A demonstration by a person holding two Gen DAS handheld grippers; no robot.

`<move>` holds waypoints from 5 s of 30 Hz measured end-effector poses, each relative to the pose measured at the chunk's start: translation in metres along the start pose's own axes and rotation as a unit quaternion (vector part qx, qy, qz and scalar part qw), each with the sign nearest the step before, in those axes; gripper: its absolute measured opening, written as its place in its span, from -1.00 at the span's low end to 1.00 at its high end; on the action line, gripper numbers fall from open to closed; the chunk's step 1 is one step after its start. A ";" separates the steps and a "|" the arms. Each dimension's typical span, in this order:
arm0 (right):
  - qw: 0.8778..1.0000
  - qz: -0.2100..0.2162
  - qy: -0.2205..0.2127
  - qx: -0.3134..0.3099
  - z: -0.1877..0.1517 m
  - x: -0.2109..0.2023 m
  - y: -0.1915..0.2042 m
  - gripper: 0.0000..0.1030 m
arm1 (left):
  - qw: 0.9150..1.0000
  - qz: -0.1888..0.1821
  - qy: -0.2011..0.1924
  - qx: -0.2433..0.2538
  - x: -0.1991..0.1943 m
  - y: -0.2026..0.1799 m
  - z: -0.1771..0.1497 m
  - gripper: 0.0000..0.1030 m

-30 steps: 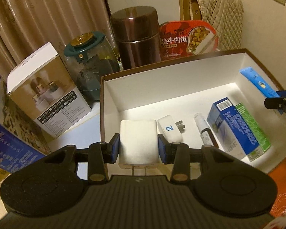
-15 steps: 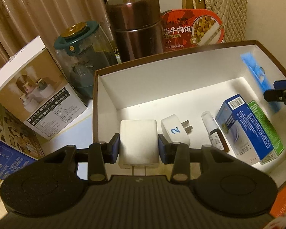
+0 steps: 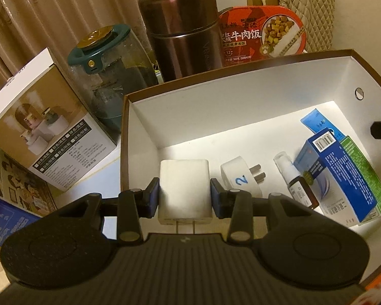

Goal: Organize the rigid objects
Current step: 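Open both grippers to drop the charger and blue tube inside, then move both grippers back over the fan and clear case on the mat, then grasp the light-blue fan with the left gripper while the right gripper grasps the clear case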

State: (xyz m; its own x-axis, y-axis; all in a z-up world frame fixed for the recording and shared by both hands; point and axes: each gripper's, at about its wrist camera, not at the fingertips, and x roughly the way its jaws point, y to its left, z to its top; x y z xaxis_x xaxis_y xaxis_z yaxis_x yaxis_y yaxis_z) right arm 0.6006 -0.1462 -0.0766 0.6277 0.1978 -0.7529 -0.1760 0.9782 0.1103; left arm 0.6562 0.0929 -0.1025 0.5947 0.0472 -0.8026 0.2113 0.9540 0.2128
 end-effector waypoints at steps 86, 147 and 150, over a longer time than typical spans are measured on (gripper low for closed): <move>0.989 0.134 0.058 -0.016 -0.192 -0.193 0.075 0.26 | 0.985 -0.085 0.013 -0.147 -0.227 -0.068 -0.246 -0.04; 0.983 0.083 0.137 -0.095 -0.252 -0.103 0.129 0.10 | 0.992 -0.082 0.025 -0.091 -0.167 -0.062 -0.280 0.01; 0.986 0.062 0.133 -0.075 -0.249 -0.104 0.113 0.10 | 0.995 -0.084 0.004 -0.061 -0.162 -0.063 -0.273 0.01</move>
State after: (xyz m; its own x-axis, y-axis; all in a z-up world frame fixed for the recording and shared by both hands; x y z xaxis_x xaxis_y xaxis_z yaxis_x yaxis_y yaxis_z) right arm 0.3265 -0.0715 -0.1479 0.3770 0.2717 -0.8854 -0.3621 0.9232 0.1291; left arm 0.3348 0.1057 -0.1386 0.5525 -0.1142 -0.8257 0.2113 0.9774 0.0062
